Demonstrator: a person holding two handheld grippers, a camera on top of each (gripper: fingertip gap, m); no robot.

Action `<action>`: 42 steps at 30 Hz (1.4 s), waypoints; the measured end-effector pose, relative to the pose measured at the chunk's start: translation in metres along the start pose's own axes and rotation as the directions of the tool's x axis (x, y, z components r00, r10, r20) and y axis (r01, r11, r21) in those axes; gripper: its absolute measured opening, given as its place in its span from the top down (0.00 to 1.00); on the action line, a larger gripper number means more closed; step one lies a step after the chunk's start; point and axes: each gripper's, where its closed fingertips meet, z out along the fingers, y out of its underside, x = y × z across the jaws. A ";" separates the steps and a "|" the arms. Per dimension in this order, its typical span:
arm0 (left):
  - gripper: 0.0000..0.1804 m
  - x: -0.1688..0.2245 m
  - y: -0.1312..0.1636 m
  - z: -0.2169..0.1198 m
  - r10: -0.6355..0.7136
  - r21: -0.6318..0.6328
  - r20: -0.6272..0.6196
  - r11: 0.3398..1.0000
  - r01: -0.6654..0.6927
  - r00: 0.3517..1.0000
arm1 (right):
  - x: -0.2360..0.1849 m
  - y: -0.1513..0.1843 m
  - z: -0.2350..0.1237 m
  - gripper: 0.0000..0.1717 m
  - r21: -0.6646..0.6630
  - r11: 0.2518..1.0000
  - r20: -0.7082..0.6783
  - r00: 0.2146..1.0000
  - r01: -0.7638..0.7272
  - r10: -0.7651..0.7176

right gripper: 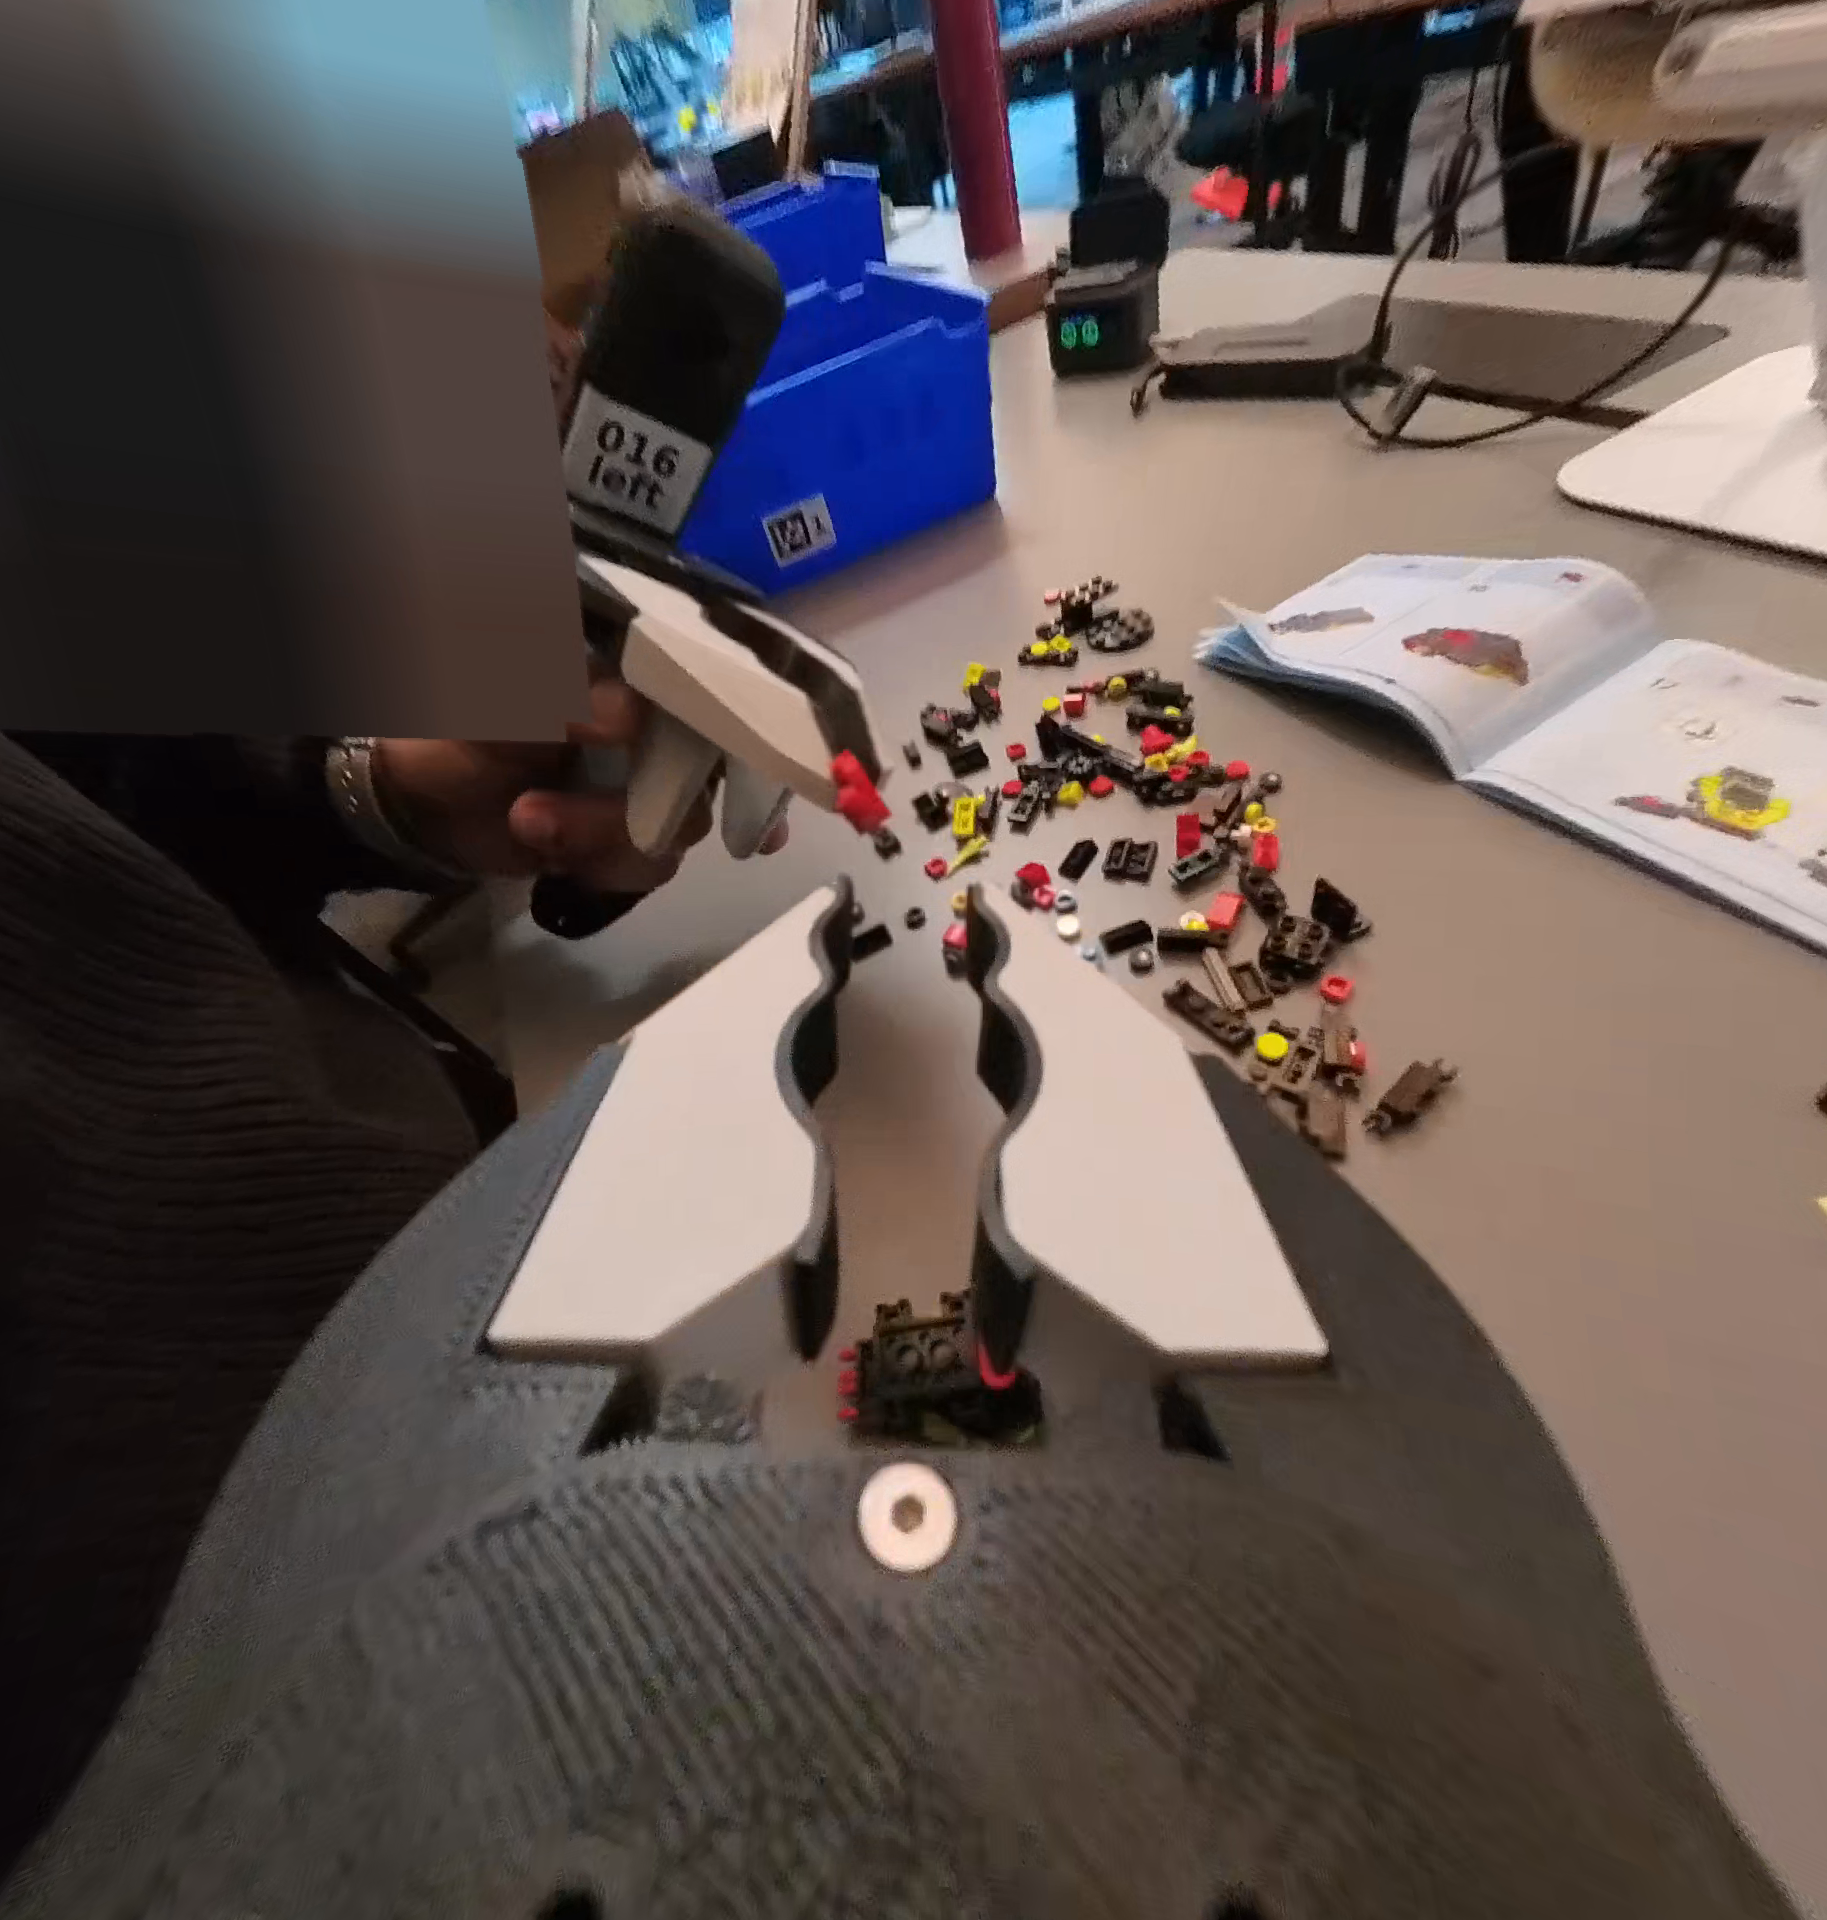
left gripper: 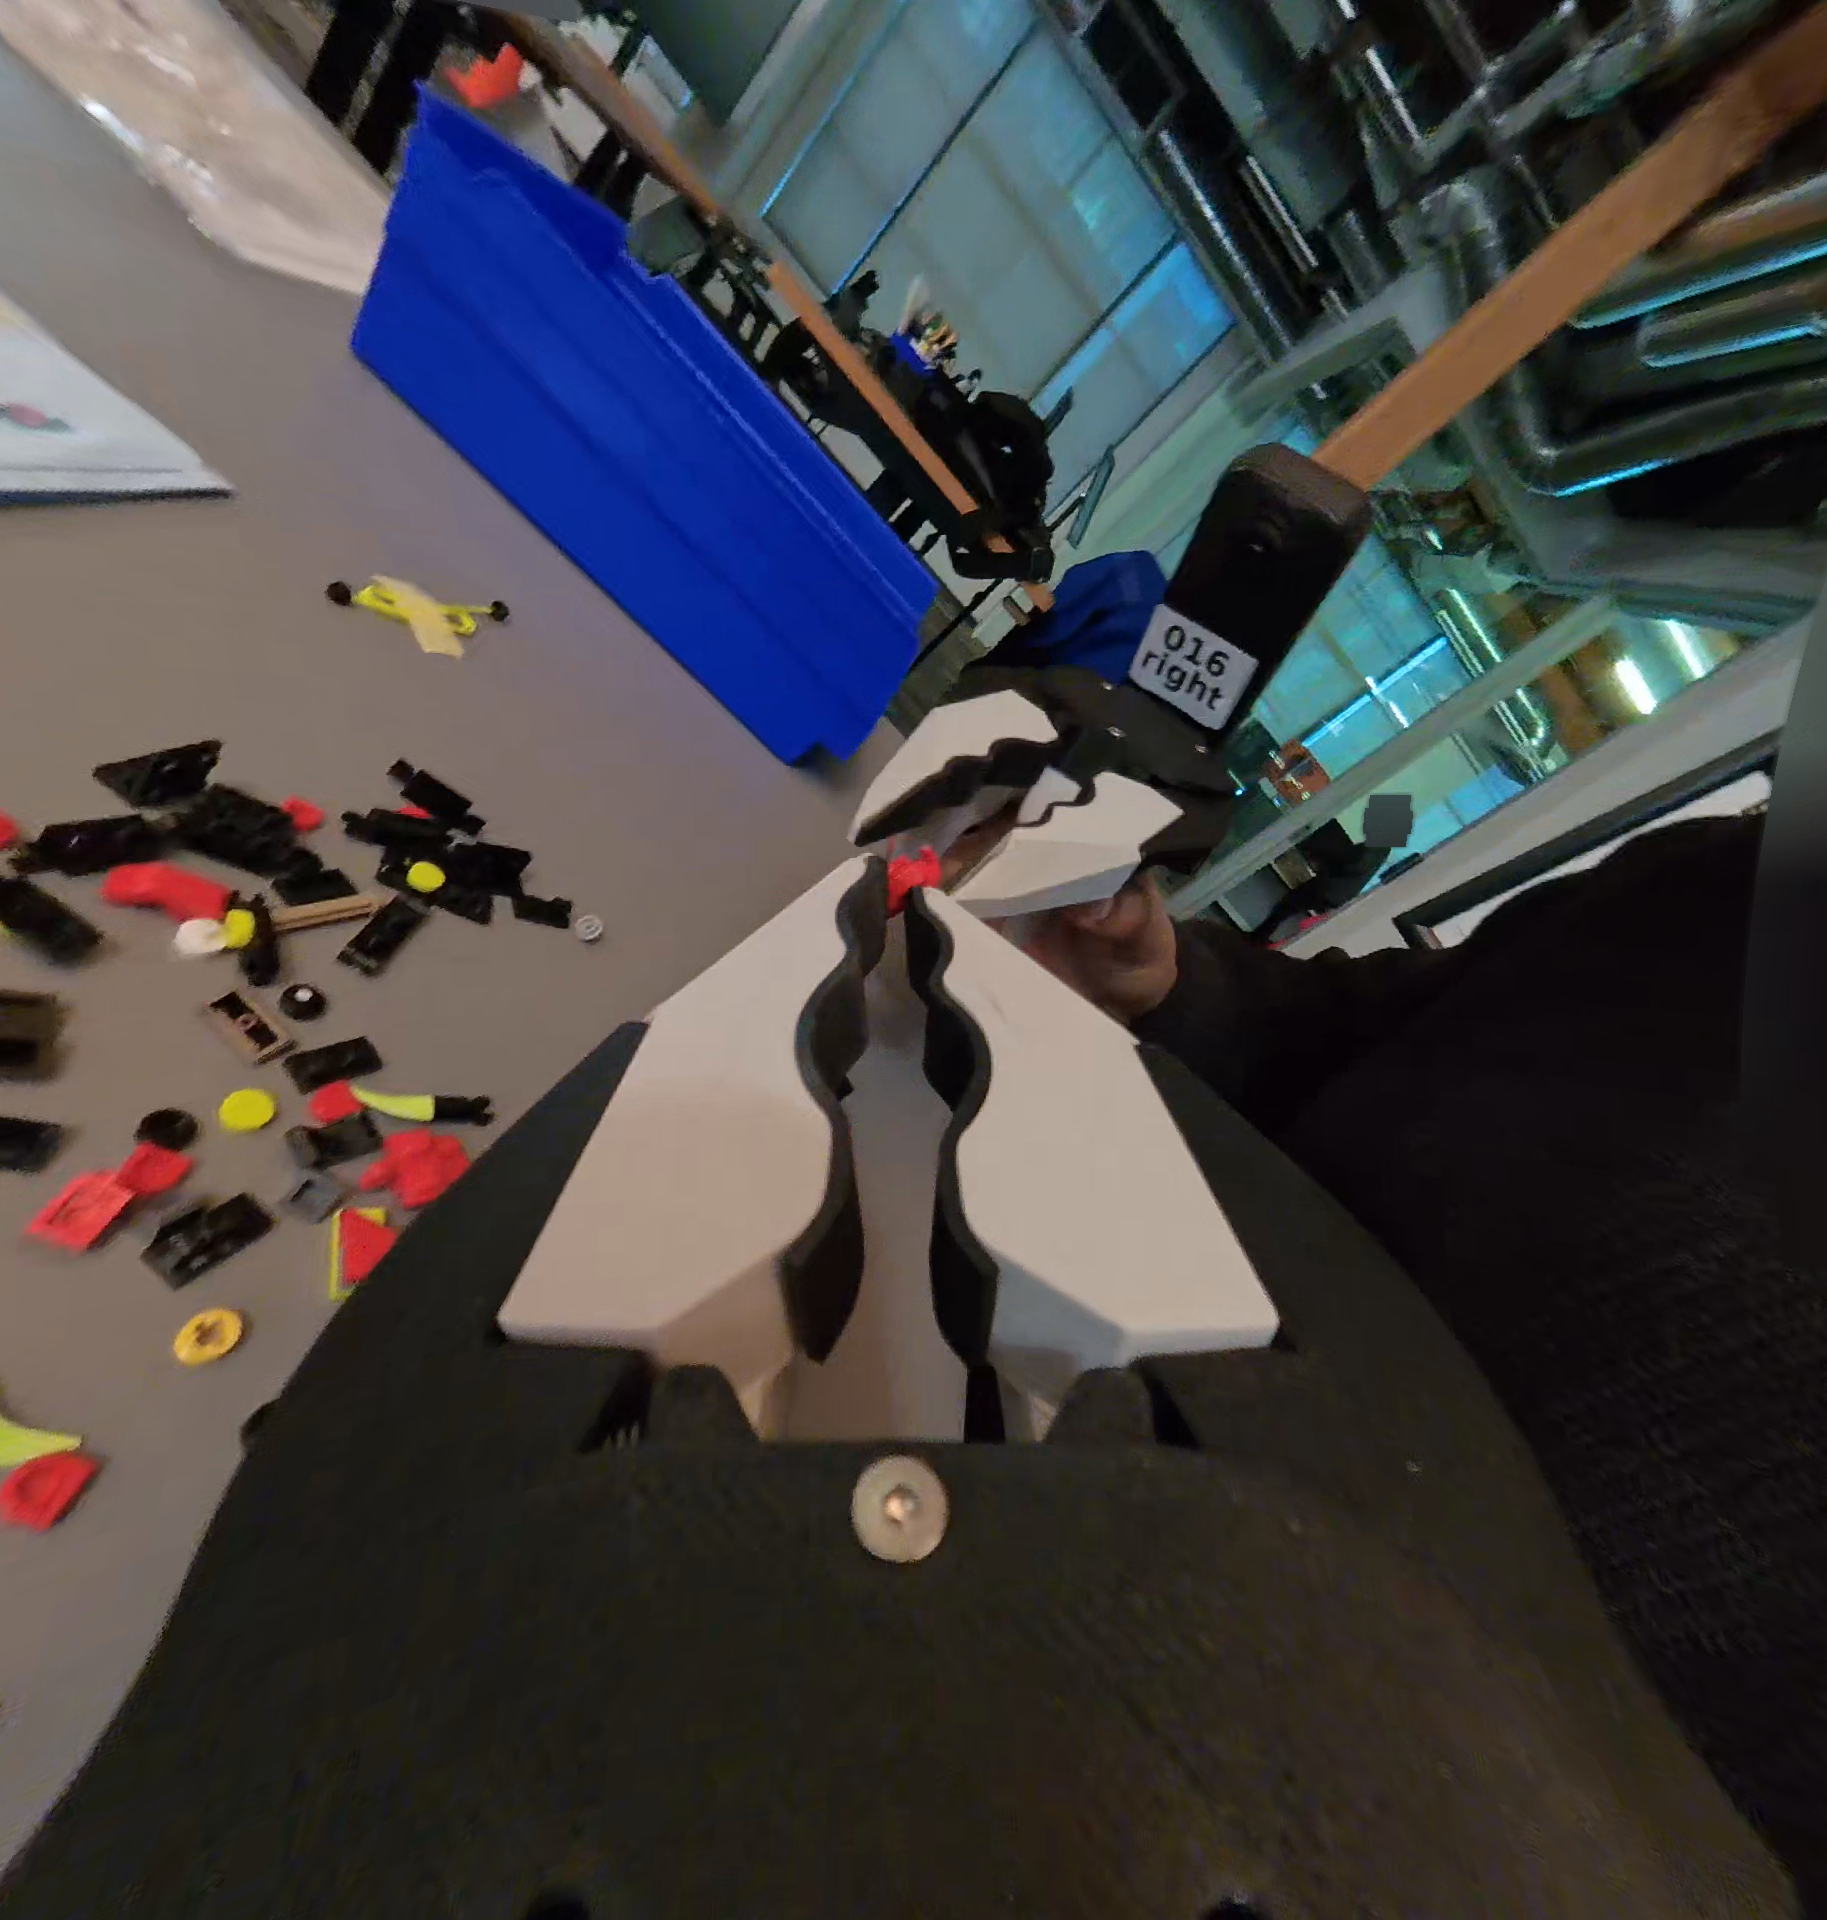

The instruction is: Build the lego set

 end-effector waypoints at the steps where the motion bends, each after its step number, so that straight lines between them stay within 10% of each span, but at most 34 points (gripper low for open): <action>1: 1.00 0.004 0.000 0.000 0.017 0.004 -0.016 1.000 -0.017 1.000 | -0.004 -0.004 -0.001 0.88 0.025 1.000 0.020 1.000 0.008 -0.008; 11: 1.00 0.031 -0.013 -0.005 0.032 0.096 -0.197 0.995 -0.013 0.980 | -0.035 -0.035 -0.010 0.94 0.180 0.922 -0.051 0.939 0.343 -0.339; 22: 1.00 0.032 -0.004 0.002 0.047 0.052 -0.193 0.998 -0.037 0.980 | -0.034 -0.028 -0.006 0.98 0.124 0.913 -0.082 0.921 0.388 -0.381; 42: 1.00 0.005 0.014 0.010 0.170 -0.092 0.091 0.982 -0.162 0.981 | -0.015 0.005 0.002 0.99 -0.187 0.802 -0.144 0.792 0.567 -0.594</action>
